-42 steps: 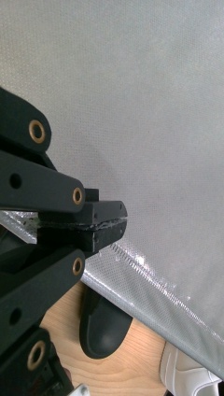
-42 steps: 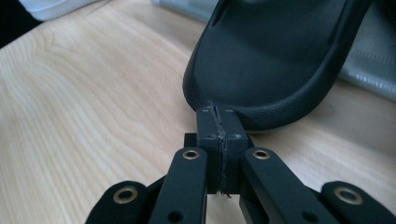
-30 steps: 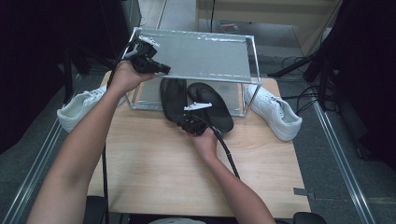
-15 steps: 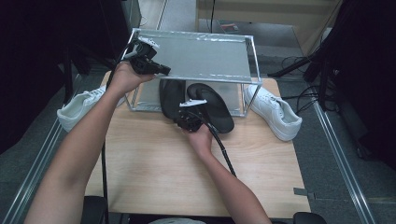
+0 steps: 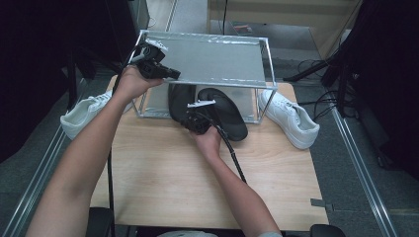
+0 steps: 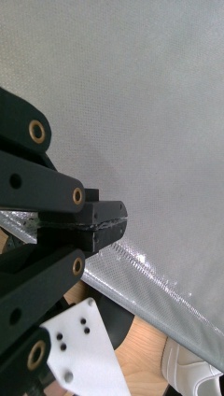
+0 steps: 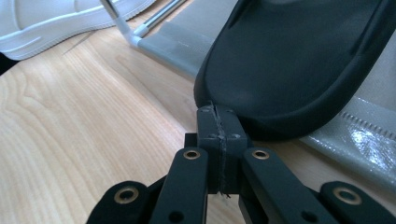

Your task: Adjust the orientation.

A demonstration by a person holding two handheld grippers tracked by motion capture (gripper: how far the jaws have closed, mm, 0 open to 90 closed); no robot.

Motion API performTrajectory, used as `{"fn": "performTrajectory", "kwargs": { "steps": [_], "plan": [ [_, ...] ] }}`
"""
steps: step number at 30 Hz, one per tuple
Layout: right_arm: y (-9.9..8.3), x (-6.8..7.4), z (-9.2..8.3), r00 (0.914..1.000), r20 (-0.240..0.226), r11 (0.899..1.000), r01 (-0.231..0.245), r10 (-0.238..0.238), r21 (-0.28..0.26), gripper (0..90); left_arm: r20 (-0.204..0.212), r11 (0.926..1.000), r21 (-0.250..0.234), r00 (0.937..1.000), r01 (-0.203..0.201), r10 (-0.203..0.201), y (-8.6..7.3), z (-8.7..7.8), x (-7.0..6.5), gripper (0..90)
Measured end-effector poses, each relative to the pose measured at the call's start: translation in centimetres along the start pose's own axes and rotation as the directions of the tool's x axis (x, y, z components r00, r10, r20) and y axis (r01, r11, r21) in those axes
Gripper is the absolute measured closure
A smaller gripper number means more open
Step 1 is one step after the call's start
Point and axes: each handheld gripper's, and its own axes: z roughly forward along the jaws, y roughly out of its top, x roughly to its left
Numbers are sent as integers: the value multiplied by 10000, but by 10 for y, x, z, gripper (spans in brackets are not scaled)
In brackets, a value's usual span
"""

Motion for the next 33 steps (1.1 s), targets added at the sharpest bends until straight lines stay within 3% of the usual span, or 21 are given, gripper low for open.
{"fn": "performTrajectory", "kwargs": {
  "steps": [7,11,18,19,21,23,30,33],
  "plan": [
    [-5,3,-28,9984,-281,9987,495,-499,-133,900,-19,10000,18,10000,34,-34,0,0,0,900],
    [-13,-1,-55,9973,-347,9976,638,-647,-255,900,26,9999,-14,9999,131,-131,0,0,0,900],
    [-23,-13,-86,9978,-463,9986,463,-474,-256,900,-7,9999,8,9999,152,-152,0,0,0,900],
    [-26,-19,-96,9981,-484,9984,370,-391,-430,900,-22,9999,19,9999,132,-132,1,0,0,900],
    [-27,-21,-101,9983,-482,9983,302,-326,-493,900,-29,9999,12,9999,127,-127,1,1,0,900],
    [-29,-25,-109,9984,-420,9980,353,-376,-524,900,-26,9999,21,9999,141,-141,1,0,0,900],
    [-43,-32,-133,9928,107,9925,1196,-1193,-268,900,-23,9999,22,9999,165,-165,1,0,0,900],
    [-50,-39,-143,9926,223,9925,1201,-1197,-204,900,-35,9999,29,9999,141,-141,1,1,0,900]
  ]
}}
